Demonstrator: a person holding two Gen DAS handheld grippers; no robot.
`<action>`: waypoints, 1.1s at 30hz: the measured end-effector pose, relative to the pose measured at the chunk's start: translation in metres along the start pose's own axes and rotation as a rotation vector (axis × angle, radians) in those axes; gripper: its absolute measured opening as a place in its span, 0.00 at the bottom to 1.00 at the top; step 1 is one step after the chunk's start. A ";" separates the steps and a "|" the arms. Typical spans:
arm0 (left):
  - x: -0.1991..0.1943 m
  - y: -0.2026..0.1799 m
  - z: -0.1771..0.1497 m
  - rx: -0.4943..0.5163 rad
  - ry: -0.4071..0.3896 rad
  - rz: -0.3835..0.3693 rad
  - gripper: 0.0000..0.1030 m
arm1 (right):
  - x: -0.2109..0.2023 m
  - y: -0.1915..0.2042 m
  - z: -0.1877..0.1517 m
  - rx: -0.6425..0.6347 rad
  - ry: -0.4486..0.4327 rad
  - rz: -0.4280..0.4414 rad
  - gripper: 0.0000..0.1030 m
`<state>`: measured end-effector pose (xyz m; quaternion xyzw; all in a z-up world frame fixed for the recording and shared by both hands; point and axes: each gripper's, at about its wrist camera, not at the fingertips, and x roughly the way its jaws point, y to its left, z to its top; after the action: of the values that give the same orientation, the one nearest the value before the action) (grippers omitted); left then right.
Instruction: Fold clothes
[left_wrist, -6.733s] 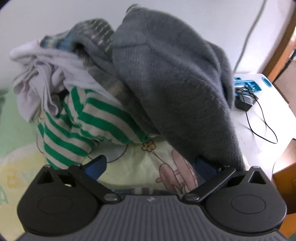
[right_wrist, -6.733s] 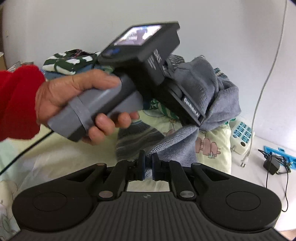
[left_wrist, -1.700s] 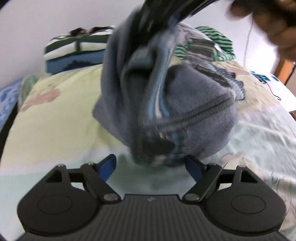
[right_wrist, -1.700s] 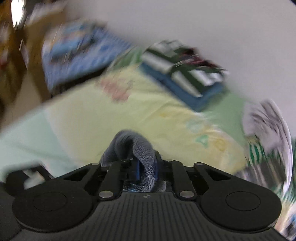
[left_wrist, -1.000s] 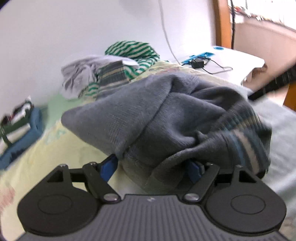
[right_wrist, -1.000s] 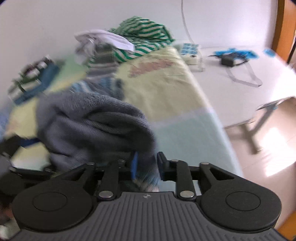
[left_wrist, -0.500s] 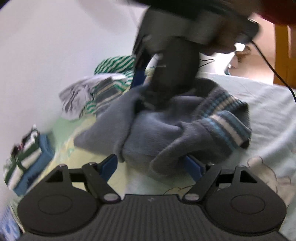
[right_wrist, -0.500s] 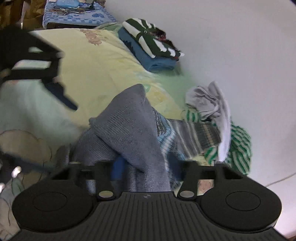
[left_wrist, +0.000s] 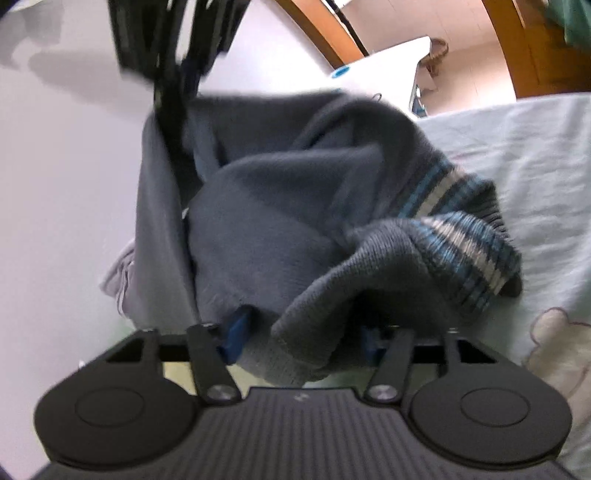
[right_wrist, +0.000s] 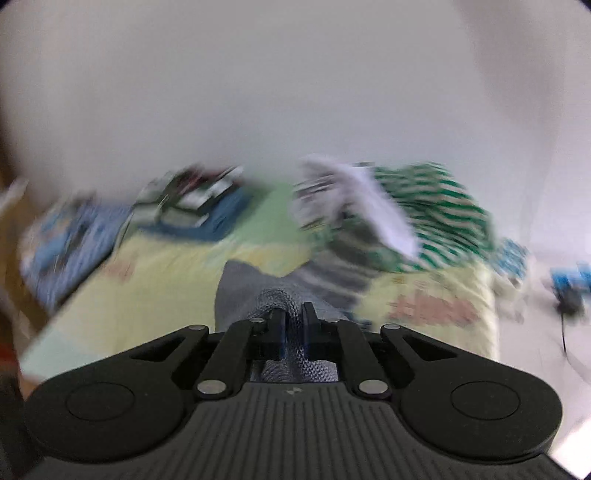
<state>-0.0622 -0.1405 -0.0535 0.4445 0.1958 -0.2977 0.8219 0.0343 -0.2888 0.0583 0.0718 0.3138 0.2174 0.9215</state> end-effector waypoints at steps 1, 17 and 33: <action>0.003 -0.004 0.001 0.012 0.006 0.013 0.39 | -0.009 -0.016 -0.001 0.089 -0.026 0.005 0.07; -0.022 0.043 -0.029 -0.402 0.104 0.002 0.27 | -0.011 -0.121 -0.100 0.498 0.028 -0.339 0.19; -0.043 -0.009 -0.020 -0.158 0.062 0.022 0.59 | 0.009 -0.089 -0.135 0.524 0.161 -0.077 0.55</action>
<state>-0.1013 -0.1135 -0.0441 0.3895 0.2392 -0.2582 0.8511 -0.0100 -0.3646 -0.0780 0.2781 0.4339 0.0986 0.8513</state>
